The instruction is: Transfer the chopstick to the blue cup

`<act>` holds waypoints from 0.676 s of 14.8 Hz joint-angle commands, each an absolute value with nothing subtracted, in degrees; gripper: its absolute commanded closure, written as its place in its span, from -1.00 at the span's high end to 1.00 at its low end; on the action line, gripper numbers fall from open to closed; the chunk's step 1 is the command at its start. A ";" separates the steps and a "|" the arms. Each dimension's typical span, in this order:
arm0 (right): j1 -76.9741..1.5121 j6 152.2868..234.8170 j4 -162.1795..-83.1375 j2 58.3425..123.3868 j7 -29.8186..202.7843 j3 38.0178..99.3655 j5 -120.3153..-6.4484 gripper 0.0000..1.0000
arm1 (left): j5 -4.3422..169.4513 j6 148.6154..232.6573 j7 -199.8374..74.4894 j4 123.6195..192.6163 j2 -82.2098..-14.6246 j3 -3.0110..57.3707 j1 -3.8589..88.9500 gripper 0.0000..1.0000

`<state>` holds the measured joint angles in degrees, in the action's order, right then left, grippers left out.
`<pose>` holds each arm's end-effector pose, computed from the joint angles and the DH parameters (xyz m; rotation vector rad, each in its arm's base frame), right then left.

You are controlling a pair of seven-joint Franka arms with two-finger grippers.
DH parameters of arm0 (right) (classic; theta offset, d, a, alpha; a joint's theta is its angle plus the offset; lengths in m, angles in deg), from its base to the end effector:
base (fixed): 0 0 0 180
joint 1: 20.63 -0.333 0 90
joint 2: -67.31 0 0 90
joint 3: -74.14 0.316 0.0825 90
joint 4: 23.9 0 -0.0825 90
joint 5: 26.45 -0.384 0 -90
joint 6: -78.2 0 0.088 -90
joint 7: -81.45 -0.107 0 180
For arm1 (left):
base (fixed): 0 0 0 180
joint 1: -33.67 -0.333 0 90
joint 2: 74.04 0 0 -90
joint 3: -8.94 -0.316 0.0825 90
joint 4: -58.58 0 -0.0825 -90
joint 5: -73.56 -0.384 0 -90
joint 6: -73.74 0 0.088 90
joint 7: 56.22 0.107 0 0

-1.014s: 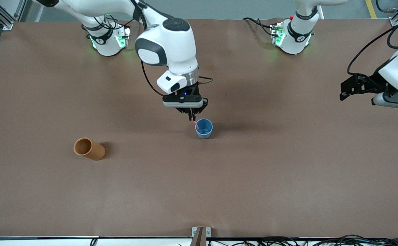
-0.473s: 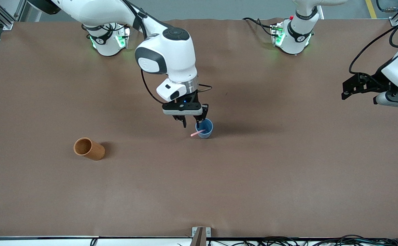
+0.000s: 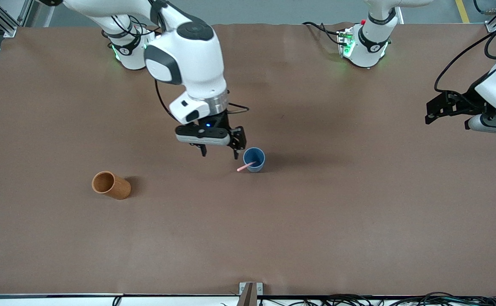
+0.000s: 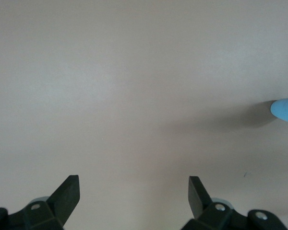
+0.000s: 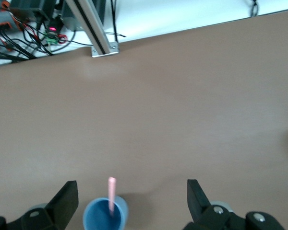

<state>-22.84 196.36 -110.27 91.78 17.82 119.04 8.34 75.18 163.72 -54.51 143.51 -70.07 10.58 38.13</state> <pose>0.5452 0.4172 0.5034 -3.0270 0.2307 -0.5760 0.5730 -0.0637 0.6271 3.1033 -0.2121 0.0275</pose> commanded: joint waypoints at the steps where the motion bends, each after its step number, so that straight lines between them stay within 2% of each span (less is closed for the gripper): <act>1: -20.37 192.29 -112.14 82.55 29.46 113.55 -2.94 1.00 | 76.02 163.39 -55.52 144.36 -71.31 10.88 37.63 1.00; 5: -20.81 185.36 -112.32 72.43 52.21 96.07 -21.58 1.00 | 76.02 163.39 -55.52 144.36 -71.23 10.88 37.71 1.00; 7: -20.63 179.65 -112.58 69.44 62.86 88.68 -24.59 1.00 | 76.02 163.39 -55.35 144.36 -71.23 10.88 37.63 1.00; 10: -19.85 174.19 -112.67 67.23 70.26 82.25 -24.69 1.00 | 76.11 163.39 -55.17 144.36 -71.23 10.88 37.71 1.00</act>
